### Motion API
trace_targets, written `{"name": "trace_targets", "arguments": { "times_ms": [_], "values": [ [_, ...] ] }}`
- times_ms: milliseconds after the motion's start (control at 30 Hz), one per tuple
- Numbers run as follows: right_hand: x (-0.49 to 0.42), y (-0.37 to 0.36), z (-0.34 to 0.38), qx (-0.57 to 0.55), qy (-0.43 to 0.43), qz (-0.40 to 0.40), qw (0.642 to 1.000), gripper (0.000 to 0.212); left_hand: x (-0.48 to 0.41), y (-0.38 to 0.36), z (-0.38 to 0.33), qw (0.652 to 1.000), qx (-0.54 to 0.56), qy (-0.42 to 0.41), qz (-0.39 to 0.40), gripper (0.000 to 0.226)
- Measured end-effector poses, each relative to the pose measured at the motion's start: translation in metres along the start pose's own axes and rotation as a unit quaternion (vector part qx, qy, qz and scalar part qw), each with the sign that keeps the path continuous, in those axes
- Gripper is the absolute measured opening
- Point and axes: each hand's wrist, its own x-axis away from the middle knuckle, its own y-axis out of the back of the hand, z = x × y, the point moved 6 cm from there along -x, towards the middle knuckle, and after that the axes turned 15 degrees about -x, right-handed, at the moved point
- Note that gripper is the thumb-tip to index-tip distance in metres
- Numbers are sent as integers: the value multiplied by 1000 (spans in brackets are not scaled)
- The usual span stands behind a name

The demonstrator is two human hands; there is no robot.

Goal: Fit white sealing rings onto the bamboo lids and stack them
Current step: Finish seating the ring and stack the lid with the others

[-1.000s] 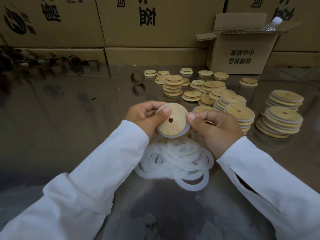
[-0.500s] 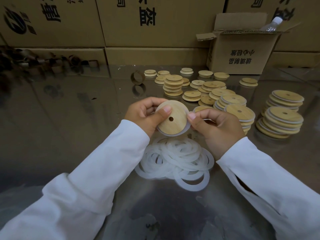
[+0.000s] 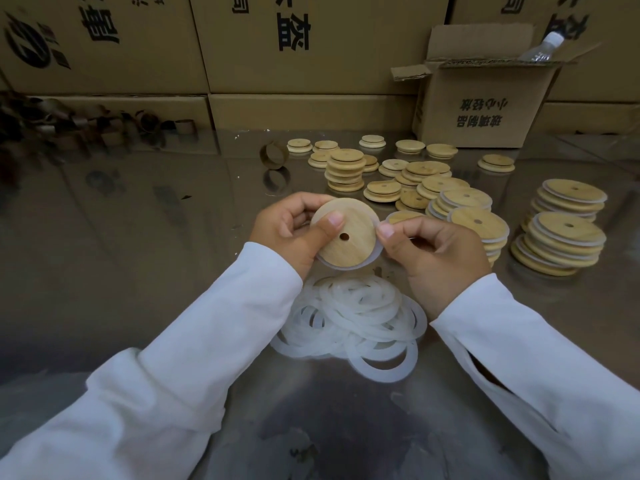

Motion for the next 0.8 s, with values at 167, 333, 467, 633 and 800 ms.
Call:
{"name": "trace_targets", "arguments": {
  "times_ms": [167, 333, 467, 633, 800],
  "values": [
    [4, 2, 6, 62, 48, -41, 996, 13, 2, -2, -3, 999, -20, -14, -43, 9],
    [5, 0, 12, 79, 69, -32, 994, 12, 3, -3, -5, 998, -18, -14, -50, 8],
    [4, 1, 14, 65, 71, -19, 995, 13, 3, -4, -6, 999, -23, -24, -24, 10],
    [1, 1, 11, -5, 37, 0, 999, 11, 1, -4, 0, 1000, 29, -5, -5, 11],
    [-1, 5, 9, -35, 29, -21, 999, 9, -2, -3, 9, 998, 57, 16, -31, 10]
  ]
}}
